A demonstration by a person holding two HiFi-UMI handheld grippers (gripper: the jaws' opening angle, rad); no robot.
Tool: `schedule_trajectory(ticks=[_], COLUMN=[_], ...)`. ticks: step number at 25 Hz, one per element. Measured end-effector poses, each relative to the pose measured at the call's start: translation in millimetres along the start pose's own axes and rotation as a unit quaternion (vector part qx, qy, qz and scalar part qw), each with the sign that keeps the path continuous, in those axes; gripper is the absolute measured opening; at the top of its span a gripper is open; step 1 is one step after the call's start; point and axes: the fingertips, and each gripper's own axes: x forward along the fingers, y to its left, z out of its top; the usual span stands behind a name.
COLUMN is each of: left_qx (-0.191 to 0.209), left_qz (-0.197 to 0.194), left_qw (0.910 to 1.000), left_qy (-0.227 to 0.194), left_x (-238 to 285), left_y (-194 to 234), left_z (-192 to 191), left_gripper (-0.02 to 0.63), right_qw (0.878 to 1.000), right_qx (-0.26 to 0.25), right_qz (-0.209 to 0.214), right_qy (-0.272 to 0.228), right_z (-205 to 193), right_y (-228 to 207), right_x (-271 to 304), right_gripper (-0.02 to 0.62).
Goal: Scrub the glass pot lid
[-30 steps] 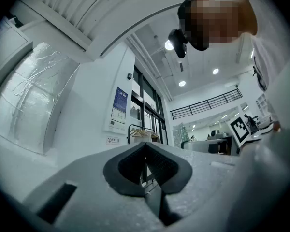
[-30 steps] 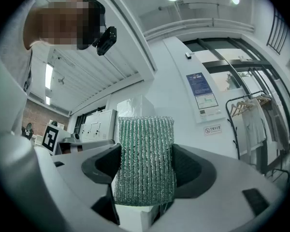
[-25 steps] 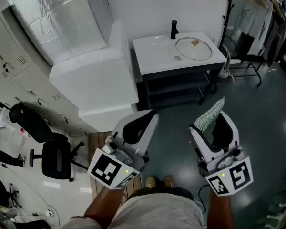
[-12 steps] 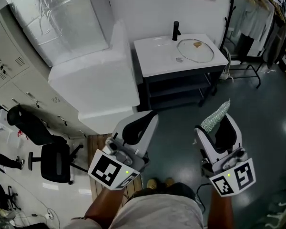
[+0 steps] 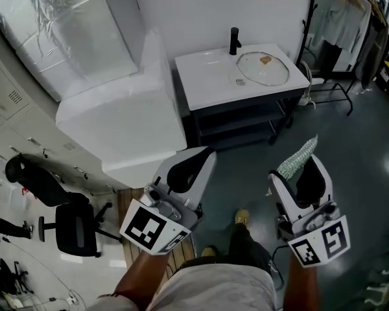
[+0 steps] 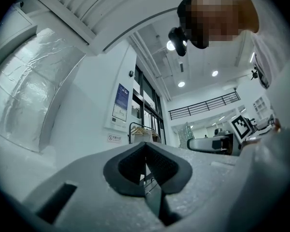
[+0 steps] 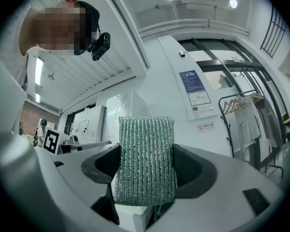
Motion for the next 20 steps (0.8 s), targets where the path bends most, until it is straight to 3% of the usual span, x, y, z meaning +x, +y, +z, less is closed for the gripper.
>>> schedule_trajectory(ticks=[6,12,20], left_qx=[0.005,0.016,0.01], left_qz=[0.008,0.018,0.052], left_qw=[0.9999,0.9996,0.9981], left_qy=[0.008,0.017,0.032], left_x=[52,130,225], left_y=[28,54,89], left_z=[-21,-48,-82], left_gripper=[0.015,0.015,0.015], right_qw=[1.0,0.999,0.999], right_qx=[-0.009,-0.03,-0.022], right_qz=[0.003,0.012,0.03], right_qy=[-0.004,-0.004,0.0], right_z=[-7,-14,-22], right_y=[-49,-122,-225], right_x=[35,79,130], right_gripper=[0.333,0.333,0.333])
